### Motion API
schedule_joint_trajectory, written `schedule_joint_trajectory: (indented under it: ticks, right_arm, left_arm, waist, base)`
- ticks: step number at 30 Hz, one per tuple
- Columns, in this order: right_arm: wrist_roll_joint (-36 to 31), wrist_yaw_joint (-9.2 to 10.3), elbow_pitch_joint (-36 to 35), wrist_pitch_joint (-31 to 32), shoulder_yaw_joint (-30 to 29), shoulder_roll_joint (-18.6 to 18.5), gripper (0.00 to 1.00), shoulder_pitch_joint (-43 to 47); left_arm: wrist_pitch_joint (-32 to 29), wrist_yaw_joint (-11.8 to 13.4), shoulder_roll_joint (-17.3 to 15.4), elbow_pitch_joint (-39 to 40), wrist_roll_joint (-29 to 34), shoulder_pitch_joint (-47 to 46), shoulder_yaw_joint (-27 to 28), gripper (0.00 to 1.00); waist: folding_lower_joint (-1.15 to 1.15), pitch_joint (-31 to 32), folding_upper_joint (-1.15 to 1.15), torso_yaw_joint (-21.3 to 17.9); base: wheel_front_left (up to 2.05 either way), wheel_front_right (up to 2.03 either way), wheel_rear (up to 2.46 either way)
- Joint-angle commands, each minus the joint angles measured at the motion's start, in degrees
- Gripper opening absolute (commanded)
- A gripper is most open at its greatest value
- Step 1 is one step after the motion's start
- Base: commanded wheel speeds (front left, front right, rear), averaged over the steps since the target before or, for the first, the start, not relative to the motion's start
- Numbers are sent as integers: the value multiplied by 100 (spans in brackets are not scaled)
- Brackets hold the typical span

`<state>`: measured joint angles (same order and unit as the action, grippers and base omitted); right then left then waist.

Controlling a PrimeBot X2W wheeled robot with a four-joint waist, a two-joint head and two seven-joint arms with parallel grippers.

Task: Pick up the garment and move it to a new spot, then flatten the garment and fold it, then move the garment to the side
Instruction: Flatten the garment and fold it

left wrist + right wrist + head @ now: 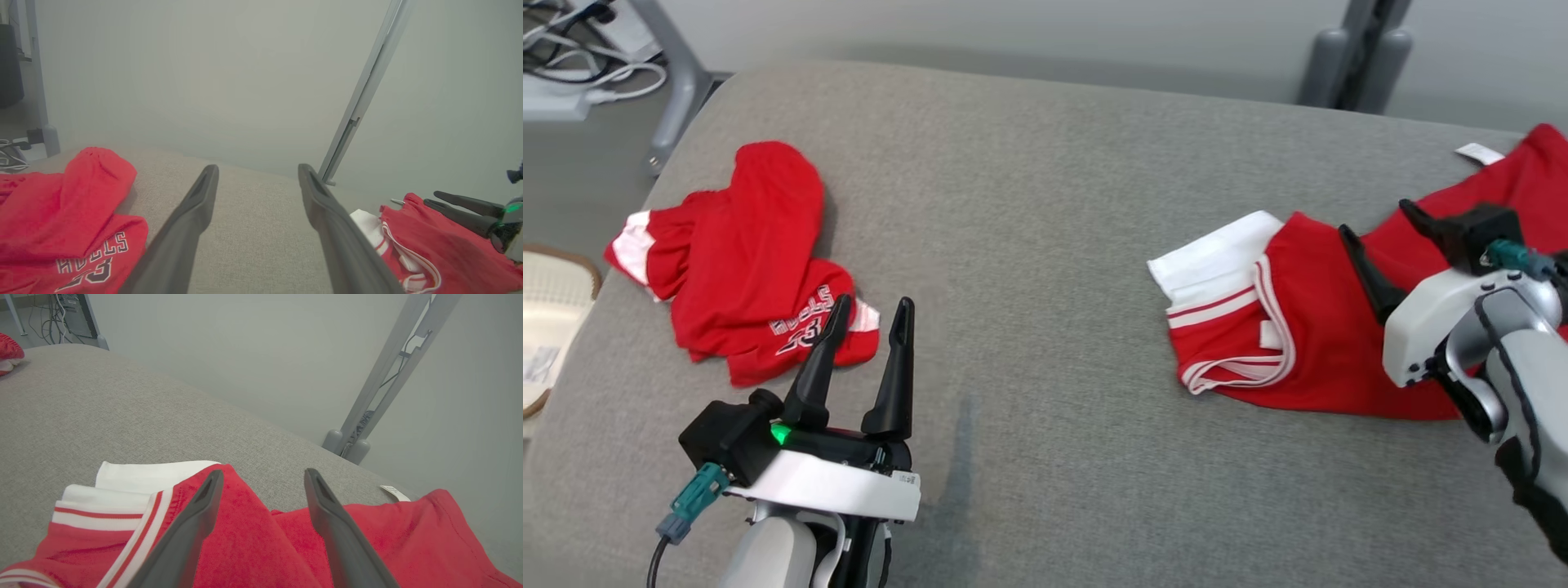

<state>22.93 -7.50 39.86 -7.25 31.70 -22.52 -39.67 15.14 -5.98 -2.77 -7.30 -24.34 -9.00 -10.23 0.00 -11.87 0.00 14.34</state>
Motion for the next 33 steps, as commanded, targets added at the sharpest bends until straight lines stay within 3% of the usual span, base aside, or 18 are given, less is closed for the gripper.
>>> schedule_joint_trajectory:
  ticks: [1,9,17,18,19,28,33]
  right_arm:
    - [253,1,149,165,228,-138,100,-201]
    - [1302,1,465,725,1127,-605,100,-824]
    - [2180,1,620,1204,1794,-795,100,-1118]
    - [2272,1,634,1262,1864,-801,75,-1139]
    - [2405,1,596,1299,2038,-826,0,-1189]
    - [2897,1,410,828,2583,-804,0,-1301]
    - [3014,1,263,267,2764,-756,0,-1471]
  left_arm:
    - [-3,-24,-18,-7,-46,-150,-28,100]
    - [-3,-60,-21,-45,-168,-287,-139,100]
    - [-3,-86,-21,-66,-200,-347,-131,100]
    - [-3,-88,-20,-71,-195,-345,-127,100]
    - [-3,-92,-21,-82,-181,-333,-118,100]
    - [-3,-90,-21,-89,-84,-254,-67,100]
    - [-3,-53,-20,-62,-60,-214,-34,100]
  waist:
    - [0,-214,0,263]
    - [0,-494,0,613]
    - [0,-586,0,734]
    - [0,-584,0,733]
    - [0,-570,0,720]
    - [0,-379,0,467]
    - [0,-241,0,287]
  base:
    - [0,0,0]
    - [0,0,0]
    - [0,0,0]
    - [0,0,0]
    - [0,0,0]
    - [0,0,0]
    - [0,0,0]
